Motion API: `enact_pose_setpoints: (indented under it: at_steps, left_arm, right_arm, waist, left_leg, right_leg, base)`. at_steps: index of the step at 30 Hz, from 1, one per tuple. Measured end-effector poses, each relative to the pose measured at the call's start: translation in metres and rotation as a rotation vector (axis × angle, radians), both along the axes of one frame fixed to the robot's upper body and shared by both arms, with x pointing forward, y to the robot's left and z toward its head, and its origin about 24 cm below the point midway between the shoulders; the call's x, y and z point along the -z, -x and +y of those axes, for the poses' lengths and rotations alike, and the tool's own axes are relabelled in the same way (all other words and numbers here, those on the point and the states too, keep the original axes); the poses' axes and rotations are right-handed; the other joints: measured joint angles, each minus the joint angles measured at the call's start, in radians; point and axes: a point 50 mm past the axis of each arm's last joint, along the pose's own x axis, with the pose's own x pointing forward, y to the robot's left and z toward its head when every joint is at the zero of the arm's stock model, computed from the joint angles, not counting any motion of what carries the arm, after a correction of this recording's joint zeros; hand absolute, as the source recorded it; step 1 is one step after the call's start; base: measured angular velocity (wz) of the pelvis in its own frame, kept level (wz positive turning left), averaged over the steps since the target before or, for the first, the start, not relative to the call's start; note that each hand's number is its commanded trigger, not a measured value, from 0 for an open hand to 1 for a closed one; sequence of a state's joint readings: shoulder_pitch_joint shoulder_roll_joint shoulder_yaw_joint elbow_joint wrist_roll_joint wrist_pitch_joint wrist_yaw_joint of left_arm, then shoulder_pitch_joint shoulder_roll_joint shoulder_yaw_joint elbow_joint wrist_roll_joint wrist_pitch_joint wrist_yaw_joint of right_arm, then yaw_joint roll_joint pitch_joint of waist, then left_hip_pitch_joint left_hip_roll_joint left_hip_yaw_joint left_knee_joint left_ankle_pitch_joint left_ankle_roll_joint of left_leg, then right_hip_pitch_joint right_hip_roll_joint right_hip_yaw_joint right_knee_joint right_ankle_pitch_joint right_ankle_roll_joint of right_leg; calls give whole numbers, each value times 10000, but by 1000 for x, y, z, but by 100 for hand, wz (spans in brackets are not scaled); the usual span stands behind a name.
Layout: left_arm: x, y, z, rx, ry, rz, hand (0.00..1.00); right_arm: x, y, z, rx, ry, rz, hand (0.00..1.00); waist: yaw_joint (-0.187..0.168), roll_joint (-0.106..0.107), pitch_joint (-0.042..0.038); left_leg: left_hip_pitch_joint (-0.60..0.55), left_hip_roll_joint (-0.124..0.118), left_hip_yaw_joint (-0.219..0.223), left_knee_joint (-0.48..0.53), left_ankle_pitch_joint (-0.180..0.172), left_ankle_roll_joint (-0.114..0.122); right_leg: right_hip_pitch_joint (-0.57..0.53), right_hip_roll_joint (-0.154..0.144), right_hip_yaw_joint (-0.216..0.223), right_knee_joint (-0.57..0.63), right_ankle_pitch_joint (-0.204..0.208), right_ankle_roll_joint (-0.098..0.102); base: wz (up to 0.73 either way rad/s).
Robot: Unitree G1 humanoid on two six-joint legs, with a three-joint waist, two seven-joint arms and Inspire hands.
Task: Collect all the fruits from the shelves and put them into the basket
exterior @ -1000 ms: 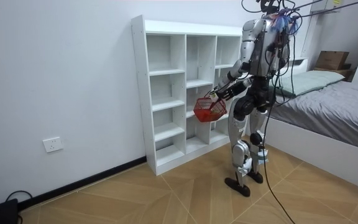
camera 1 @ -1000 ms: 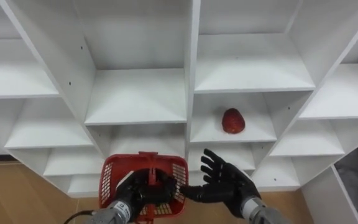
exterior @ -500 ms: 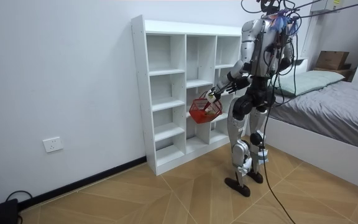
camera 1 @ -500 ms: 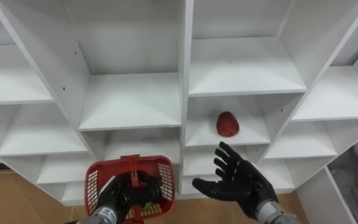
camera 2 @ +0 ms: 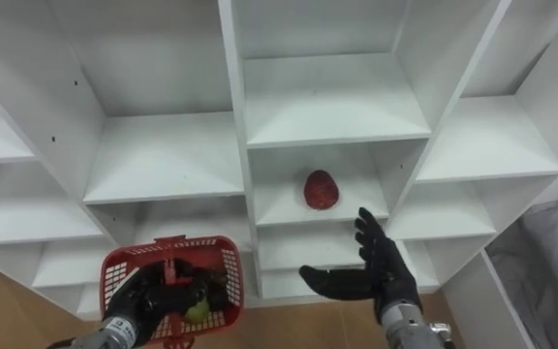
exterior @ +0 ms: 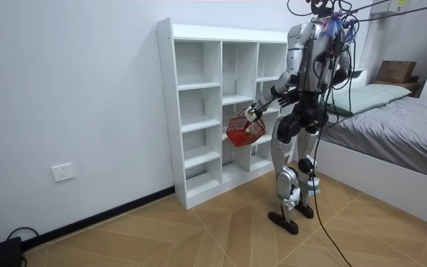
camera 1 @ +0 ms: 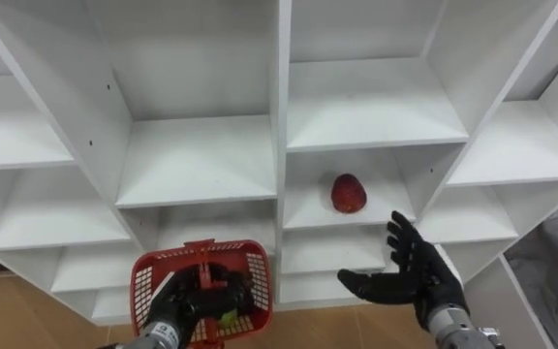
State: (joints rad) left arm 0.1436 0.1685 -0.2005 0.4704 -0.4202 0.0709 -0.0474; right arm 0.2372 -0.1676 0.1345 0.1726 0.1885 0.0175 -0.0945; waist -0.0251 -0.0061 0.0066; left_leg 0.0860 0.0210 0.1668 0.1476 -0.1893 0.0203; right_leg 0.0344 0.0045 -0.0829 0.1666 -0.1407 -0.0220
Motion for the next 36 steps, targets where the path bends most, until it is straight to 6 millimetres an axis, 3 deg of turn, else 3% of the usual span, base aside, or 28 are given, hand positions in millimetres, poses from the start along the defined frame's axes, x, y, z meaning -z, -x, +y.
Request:
enact_pose_setpoints:
  at_steps: [16,24,32,36]
  left_arm:
    - [0,2,5,-235,-22,-13,100]
    - [-1,2,6,-240,-15,-18,100]
    - [-1,2,7,-304,-1,-37,100]
    - [-1,2,7,-304,-8,-35,100]
  right_arm:
    - [-7,-7,-11,607,1672,-469,0]
    - [-7,-7,-12,636,1884,-453,0]
    - [-5,-10,-10,548,1888,-408,0]
    - [-4,-17,-8,556,1938,-409,0]
  waist:
    - [39,-99,3]
    - [82,-226,67]
    - [109,-338,65]
    - [284,-380,49]
  left_leg:
    - [49,-10,83,-5,1,-1]
    - [130,-2,114,-31,1,-1]
    - [161,4,104,-3,1,-1]
    - [135,14,103,44,1,0]
  right_leg:
    - [32,2,6,-4,0,0]
    - [48,5,8,11,-8,4]
    - [167,-20,6,20,-7,3]
    - [159,-55,-14,24,-7,2]
  base:
    - [0]
    - [0]
    - [0]
    - [0]
